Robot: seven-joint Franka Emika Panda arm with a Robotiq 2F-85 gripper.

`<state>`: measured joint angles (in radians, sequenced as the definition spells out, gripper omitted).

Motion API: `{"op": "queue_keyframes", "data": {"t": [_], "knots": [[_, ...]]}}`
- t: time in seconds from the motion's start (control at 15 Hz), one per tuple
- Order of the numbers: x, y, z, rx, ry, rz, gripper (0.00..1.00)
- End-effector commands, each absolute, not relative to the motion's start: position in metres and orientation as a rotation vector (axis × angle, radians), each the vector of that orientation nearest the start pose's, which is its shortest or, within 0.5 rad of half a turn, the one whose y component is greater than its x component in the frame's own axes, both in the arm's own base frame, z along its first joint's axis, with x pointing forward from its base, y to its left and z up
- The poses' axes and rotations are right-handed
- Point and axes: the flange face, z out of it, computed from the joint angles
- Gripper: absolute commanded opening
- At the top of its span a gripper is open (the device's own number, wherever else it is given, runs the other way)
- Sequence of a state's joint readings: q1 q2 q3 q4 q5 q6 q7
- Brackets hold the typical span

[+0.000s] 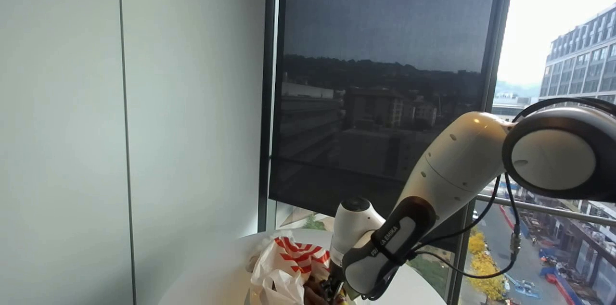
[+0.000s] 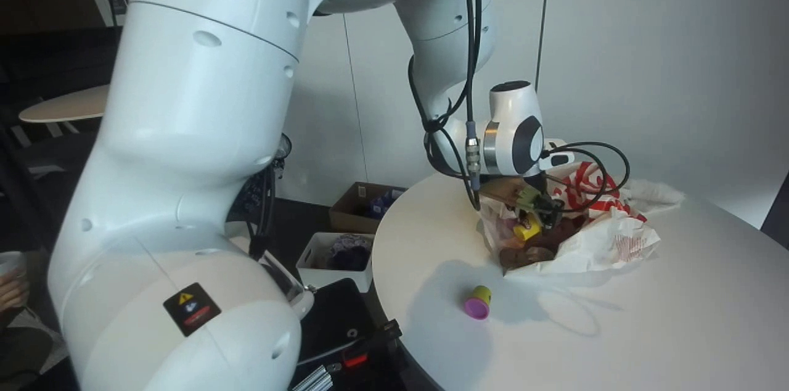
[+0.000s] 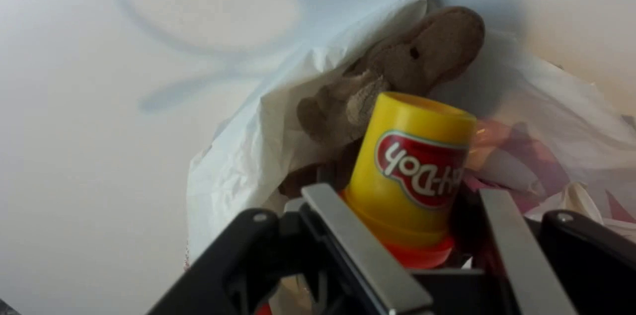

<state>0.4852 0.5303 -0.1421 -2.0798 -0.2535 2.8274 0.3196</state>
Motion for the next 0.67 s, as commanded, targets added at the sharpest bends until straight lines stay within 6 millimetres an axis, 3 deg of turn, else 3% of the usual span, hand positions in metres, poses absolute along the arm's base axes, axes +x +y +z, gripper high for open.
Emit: {"op": "queue_keyframes", "data": {"t": [0.0, 0.47, 0.53, 0.6], "knots": [[0.6, 0.224, 0.187, -3.183, -0.488, -0.519, 0.27], [0.648, 0.242, 0.166, -3.205, -0.65, -0.696, 0.27], [0.652, 0.243, 0.163, -3.21, -0.665, -0.712, 0.46], [0.655, 0.244, 0.162, -3.214, -0.678, -0.736, 0.77]]}}
